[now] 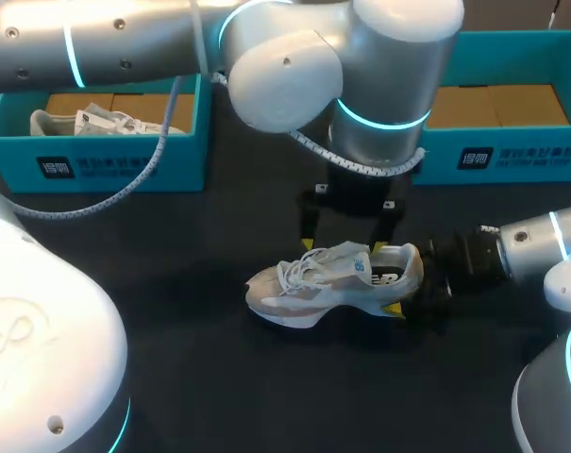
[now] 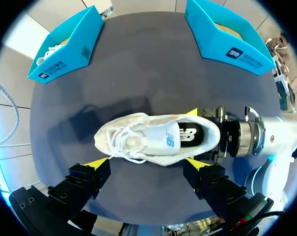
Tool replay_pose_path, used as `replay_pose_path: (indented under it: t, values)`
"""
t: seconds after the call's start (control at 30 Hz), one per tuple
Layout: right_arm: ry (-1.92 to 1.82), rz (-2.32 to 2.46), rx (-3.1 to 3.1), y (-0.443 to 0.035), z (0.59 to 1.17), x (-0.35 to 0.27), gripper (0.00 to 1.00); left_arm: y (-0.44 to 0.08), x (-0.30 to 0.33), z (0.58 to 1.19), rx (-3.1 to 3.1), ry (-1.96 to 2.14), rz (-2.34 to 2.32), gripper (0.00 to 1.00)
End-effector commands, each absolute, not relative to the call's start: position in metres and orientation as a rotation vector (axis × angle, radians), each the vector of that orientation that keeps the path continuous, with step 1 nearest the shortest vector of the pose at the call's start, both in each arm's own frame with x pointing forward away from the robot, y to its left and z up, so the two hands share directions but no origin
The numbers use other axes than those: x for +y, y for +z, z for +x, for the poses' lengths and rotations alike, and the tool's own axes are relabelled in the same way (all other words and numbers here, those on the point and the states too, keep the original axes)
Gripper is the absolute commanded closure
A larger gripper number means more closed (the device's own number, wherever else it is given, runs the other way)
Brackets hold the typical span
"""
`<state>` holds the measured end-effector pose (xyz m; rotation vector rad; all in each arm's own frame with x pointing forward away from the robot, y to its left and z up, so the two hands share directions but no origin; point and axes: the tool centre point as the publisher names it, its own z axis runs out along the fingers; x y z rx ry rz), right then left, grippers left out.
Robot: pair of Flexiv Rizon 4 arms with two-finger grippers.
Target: Take the shoe out of the shoebox, open the shoe tongue, remove and reinsert the insole, then place the shoe into the shoebox
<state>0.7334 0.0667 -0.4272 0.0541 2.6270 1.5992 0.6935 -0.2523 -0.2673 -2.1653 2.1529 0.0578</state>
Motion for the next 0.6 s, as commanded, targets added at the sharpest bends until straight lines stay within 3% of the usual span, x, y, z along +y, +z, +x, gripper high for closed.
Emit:
replay_pose_path:
  t: [0.03, 0.6]
  values:
    - [1.595, 0.056, 2.629, -0.427, 0.733, 0.068, 1.0, -0.267, -0.252, 0.691, 2.144, 0.051, -2.17, 0.0]
    - [1.595, 0.056, 2.629, -0.427, 0.733, 0.068, 1.0, -0.291, -0.27, 0.696, 2.171, 0.057, -2.152, 0.0]
